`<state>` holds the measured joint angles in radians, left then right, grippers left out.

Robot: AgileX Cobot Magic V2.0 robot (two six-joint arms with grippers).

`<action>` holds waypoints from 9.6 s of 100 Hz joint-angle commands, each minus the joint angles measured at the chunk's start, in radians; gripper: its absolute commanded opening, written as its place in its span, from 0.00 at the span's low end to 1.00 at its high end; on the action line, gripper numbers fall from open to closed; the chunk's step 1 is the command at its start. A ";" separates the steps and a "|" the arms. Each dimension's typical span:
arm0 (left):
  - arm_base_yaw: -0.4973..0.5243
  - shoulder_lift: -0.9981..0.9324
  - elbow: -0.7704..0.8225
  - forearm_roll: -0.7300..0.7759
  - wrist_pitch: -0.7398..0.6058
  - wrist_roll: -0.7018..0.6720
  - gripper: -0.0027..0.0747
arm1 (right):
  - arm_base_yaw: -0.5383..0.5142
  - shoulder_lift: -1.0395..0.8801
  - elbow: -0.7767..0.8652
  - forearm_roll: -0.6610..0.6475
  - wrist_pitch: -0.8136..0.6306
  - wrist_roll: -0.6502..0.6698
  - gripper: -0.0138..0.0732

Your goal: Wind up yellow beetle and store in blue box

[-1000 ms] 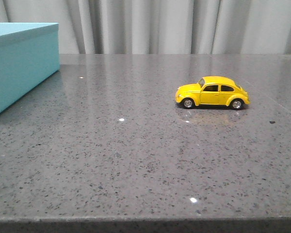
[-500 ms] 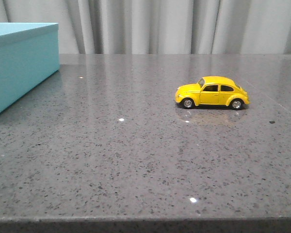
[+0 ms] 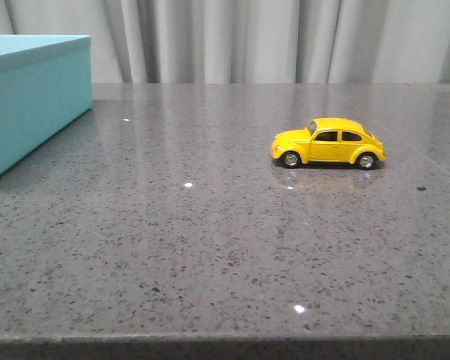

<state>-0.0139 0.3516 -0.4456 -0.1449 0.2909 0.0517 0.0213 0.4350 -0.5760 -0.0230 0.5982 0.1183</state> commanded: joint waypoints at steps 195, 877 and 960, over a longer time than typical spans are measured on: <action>-0.054 0.185 -0.114 -0.011 -0.163 -0.004 0.59 | 0.432 1.197 -0.939 0.075 0.467 0.376 0.69; 0.006 1.406 -1.492 0.258 0.978 -0.012 0.28 | 0.377 0.542 -0.656 -0.079 0.418 0.262 0.68; 0.010 1.495 -1.274 0.192 0.920 -0.006 0.62 | 0.377 0.542 -0.656 -0.079 0.429 0.262 0.68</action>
<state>-0.0055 1.9074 -1.6988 0.0680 1.2171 0.0513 0.4002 0.9939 -1.2057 -0.0948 1.0745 0.3877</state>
